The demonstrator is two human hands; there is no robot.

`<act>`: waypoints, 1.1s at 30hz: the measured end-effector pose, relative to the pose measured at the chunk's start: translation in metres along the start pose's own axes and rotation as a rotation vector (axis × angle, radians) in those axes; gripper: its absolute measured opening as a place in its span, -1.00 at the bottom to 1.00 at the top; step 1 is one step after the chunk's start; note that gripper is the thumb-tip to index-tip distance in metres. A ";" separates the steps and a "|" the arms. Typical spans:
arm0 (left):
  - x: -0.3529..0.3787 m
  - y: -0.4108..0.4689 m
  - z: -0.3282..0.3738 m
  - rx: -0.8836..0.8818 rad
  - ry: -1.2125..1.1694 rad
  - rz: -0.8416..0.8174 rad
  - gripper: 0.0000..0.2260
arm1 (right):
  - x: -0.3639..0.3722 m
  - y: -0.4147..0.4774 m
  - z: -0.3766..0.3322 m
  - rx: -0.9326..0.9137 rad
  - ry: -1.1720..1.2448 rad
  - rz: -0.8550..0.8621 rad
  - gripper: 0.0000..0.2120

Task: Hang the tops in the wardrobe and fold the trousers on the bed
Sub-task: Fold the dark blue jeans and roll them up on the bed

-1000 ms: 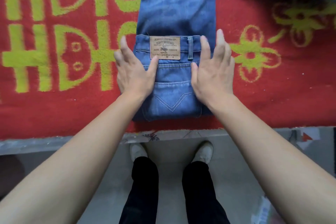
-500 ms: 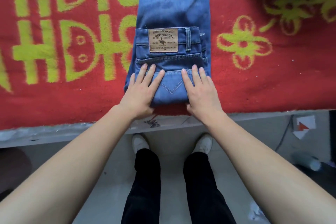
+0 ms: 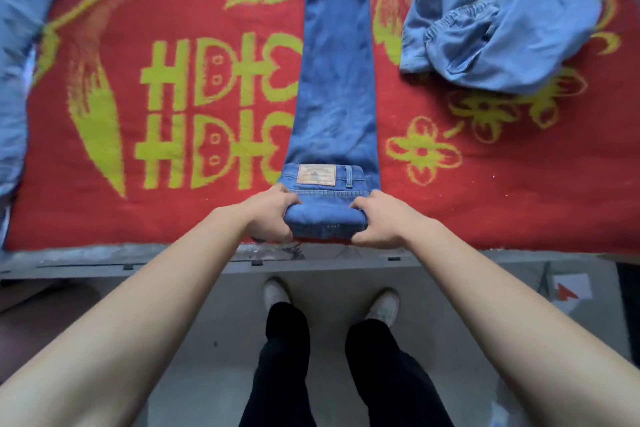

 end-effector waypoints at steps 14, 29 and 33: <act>-0.124 0.126 -0.049 -0.225 -0.930 0.654 -0.67 | -0.100 0.132 0.076 0.367 0.886 0.651 -0.37; -0.117 0.312 -0.082 -0.444 -0.259 0.941 -0.51 | -0.095 0.309 0.119 0.603 0.202 0.963 -0.57; -0.120 0.312 -0.077 -0.440 -0.180 0.960 -0.53 | -0.098 0.314 0.120 0.629 0.102 0.943 -0.56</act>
Point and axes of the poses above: each hand's wrist, its own y-axis towards the middle knuckle, its own x-axis out of the palm, z = x × y, the point moved 6 cm from there along y, towards the middle knuckle, and after that the axes turned 10 degrees about z, right-handed, at the moved point
